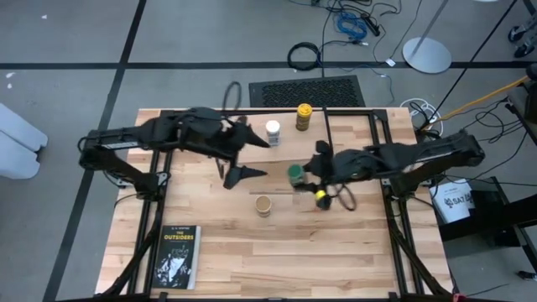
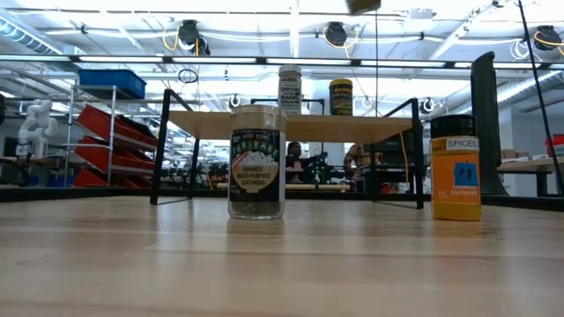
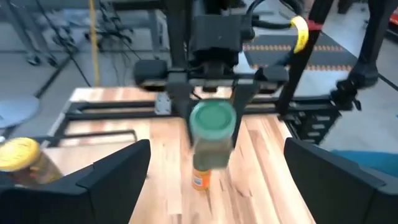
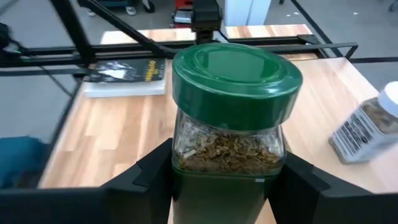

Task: Shelf spices
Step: Remove the green seasoning bottle from the shelf

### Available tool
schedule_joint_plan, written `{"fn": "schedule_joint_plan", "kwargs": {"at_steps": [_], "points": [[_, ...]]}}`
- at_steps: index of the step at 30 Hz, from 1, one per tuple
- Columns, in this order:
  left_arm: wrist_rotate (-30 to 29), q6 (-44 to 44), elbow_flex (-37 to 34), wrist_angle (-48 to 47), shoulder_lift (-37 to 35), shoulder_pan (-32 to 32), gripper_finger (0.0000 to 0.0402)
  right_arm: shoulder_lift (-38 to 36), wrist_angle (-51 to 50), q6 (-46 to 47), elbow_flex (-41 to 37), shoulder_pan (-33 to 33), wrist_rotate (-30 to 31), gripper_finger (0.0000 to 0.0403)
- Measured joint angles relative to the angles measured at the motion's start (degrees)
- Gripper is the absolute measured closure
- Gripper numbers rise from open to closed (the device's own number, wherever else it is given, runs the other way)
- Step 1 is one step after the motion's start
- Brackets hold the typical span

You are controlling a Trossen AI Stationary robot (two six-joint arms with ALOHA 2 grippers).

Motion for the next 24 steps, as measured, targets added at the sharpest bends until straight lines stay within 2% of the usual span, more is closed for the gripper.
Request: {"fn": "schedule_joint_plan", "kwargs": {"at_steps": [6,14,19,24], "points": [[-4.23,1.20,0.00,-2.16,-2.47,-2.33,0.0022,-7.26,-10.01,5.98,0.11,2.84,0.32,0.0213],[-6.28,1.40,0.00,-4.07,-2.45,-4.98,0.0022,-12.08,-25.97,17.03,0.07,8.47,1.17,0.0212],[-8.37,1.38,0.00,-4.97,-2.45,-6.18,0.0022,-14.47,-26.71,23.36,-4.32,13.57,5.16,0.0210],[-8.80,1.37,-0.01,-4.93,-2.45,-7.33,0.0022,-17.40,-23.11,30.02,-14.57,18.95,10.23,0.0209]]}}
